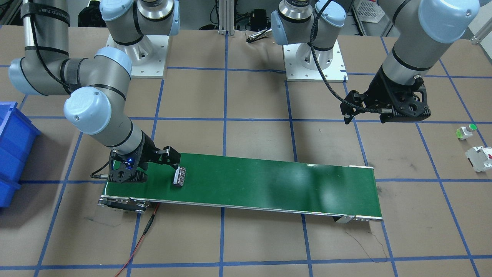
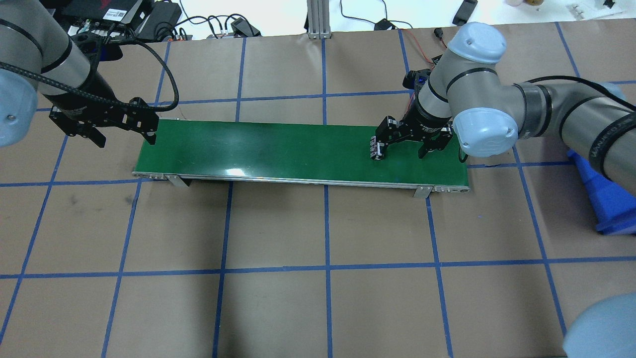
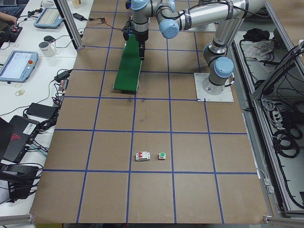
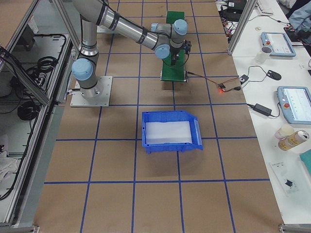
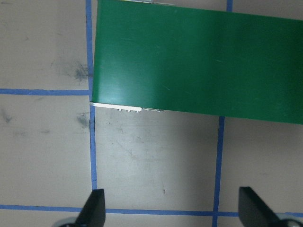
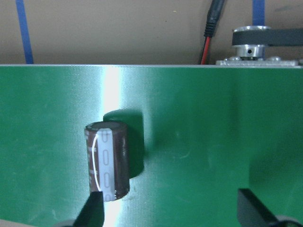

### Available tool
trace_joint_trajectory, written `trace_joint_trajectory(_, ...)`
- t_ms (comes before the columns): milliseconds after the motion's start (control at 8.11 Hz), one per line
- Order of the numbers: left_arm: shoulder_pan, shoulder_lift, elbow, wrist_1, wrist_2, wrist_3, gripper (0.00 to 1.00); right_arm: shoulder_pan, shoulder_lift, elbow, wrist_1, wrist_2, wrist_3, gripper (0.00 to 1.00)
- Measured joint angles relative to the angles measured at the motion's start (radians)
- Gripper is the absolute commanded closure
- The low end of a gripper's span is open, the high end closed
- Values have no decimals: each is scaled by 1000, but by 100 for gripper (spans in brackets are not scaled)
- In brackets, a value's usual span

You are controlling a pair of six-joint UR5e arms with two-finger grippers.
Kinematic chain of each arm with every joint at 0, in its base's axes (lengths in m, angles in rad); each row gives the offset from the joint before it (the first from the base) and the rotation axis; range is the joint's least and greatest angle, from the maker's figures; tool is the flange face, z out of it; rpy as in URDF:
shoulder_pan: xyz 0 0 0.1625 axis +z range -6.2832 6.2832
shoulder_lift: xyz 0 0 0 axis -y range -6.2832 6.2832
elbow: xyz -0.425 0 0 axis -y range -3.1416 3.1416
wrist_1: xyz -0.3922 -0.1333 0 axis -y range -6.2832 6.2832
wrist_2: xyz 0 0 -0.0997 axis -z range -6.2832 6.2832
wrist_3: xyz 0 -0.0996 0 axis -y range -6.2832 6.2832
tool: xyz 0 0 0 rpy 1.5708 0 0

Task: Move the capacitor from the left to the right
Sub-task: 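Lower the right gripper over the capacitor on the belt and close it, then lift the capacitor with the right gripper and carry it into the blue bin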

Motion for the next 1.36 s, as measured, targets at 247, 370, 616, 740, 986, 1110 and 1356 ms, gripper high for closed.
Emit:
trace_joint_trajectory(247, 0, 0, 0, 0, 0, 0, 0, 0, 4, -1, -1, -8, -2, 1)
trace_joint_trajectory(370, 0, 0, 0, 1, -1, 0, 0, 0, 6, -2, -1, -20, -5, 9)
trace_joint_trajectory(616, 0, 3, -1, 0, 0, 0, 0, 1, 15, -3, -1, -56, -7, 21)
trace_joint_trajectory(740, 0, 5, -1, 0, 0, 1, 0, 1, 18, -3, -1, -75, -9, 43)
trace_joint_trajectory(986, 0, 6, 0, 0, 0, 1, 0, 0, 21, -5, 3, -137, -38, 100)
trace_joint_trajectory(1110, 0, 7, 0, 1, 0, 1, 0, -1, 22, -11, 7, -164, -59, 100)
trace_joint_trajectory(1356, 0, 8, 0, 1, 0, 2, 0, -6, 19, -31, 28, -189, -75, 100)
